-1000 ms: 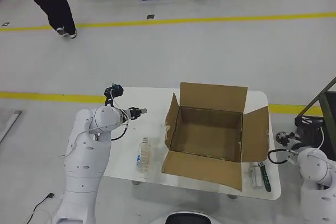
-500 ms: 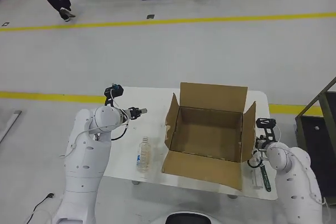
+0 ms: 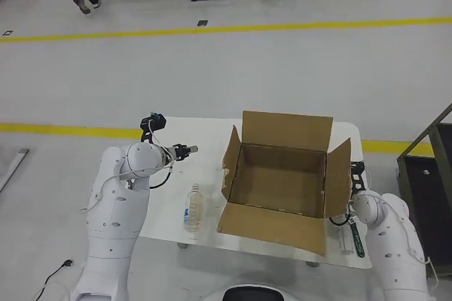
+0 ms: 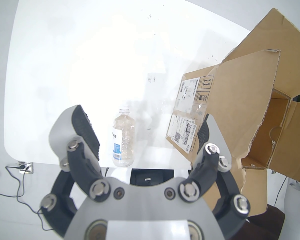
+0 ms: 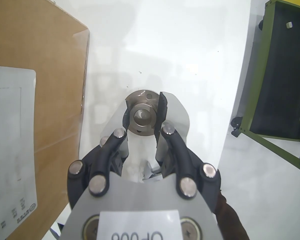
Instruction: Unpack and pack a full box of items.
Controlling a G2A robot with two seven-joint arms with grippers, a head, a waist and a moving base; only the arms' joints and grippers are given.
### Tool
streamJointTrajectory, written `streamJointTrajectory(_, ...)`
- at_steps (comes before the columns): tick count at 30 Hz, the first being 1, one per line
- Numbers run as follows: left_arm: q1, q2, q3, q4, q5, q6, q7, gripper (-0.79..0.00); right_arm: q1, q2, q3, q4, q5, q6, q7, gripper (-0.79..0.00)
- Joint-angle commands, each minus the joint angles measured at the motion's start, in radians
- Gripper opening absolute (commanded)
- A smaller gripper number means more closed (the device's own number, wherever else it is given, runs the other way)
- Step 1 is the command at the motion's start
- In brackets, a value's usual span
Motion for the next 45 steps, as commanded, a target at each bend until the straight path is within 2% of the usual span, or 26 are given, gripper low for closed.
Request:
streamJointTrajectory(1, 0.0, 0.0, 0.0, 0.0, 0.0, 0.0, 0.0, 0.0, -0.002, 0.001, 0.004, -0.015, 0.012, 0.001, 0.0, -0.283)
streamJointTrajectory(3, 0.0, 0.0, 0.0, 0.0, 0.0, 0.0, 0.0, 0.0, -0.011, 0.003, 0.014, -0.047, 0.03, -0.001, 0.005, 0.0)
streamJointTrajectory(8, 0.0, 0.0, 0.0, 0.0, 0.0, 0.0, 0.0, 0.0, -0.05, 0.012, 0.056, -0.165, 0.073, -0.01, 0.014, 0.0)
streamJointTrajectory(11, 0.0, 0.0, 0.0, 0.0, 0.0, 0.0, 0.0, 0.0, -0.078, 0.017, 0.099, -0.246, 0.113, -0.018, -0.025, 0.0)
streamJointTrajectory(12, 0.0, 0.0, 0.0, 0.0, 0.0, 0.0, 0.0, 0.0, -0.087, 0.02, 0.116, -0.28, 0.121, -0.028, -0.066, -0.413)
streamJointTrajectory(13, 0.0, 0.0, 0.0, 0.0, 0.0, 0.0, 0.0, 0.0, -0.1, 0.022, 0.131, -0.303, 0.122, -0.04, -0.107, -0.785)
streamJointTrajectory(16, 0.0, 0.0, 0.0, 0.0, 0.0, 0.0, 0.0, 0.0, -0.136, 0.03, 0.168, -0.359, 0.107, -0.11, -0.262, -0.785)
streamJointTrajectory(20, 0.0, 0.0, 0.0, 0.0, 0.0, 0.0, 0.0, 0.0, -0.152, 0.035, 0.204, -0.37, 0.106, -0.136, -0.43, -0.785)
streamJointTrajectory(29, 0.0, 0.0, 0.0, 0.0, 0.0, 0.0, 0.0, 0.0, -0.153, 0.036, 0.205, -0.366, 0.108, -0.14, -0.44, -0.785)
streamJointTrajectory(31, 0.0, 0.0, 0.0, 0.0, 0.0, 0.0, 0.0, 0.0, -0.175, 0.038, 0.195, -0.4, 0.038, -0.154, -0.531, -0.785)
streamJointTrajectory(35, 0.0, 0.0, 0.0, 0.0, 0.0, 0.0, 0.0, 0.0, -0.203, 0.034, 0.187, -0.382, 0.062, -0.15, -0.733, -0.785)
streamJointTrajectory(38, 0.0, 0.0, 0.0, 0.0, 0.0, 0.0, 0.0, 0.0, -0.214, 0.031, 0.182, -0.377, 0.068, -0.116, -0.811, -0.785)
streamJointTrajectory(41, 0.026, 0.004, 0.023, 0.048, 0.05, 0.004, 0.0, 0.0, -0.214, 0.029, 0.179, -0.378, 0.085, -0.088, -0.835, -0.785)
streamJointTrajectory(45, 0.015, 0.008, 0.071, 0.153, 0.138, 0.025, -0.129, 0.0, -0.212, 0.029, 0.173, -0.385, 0.084, -0.066, -0.83, -0.785)
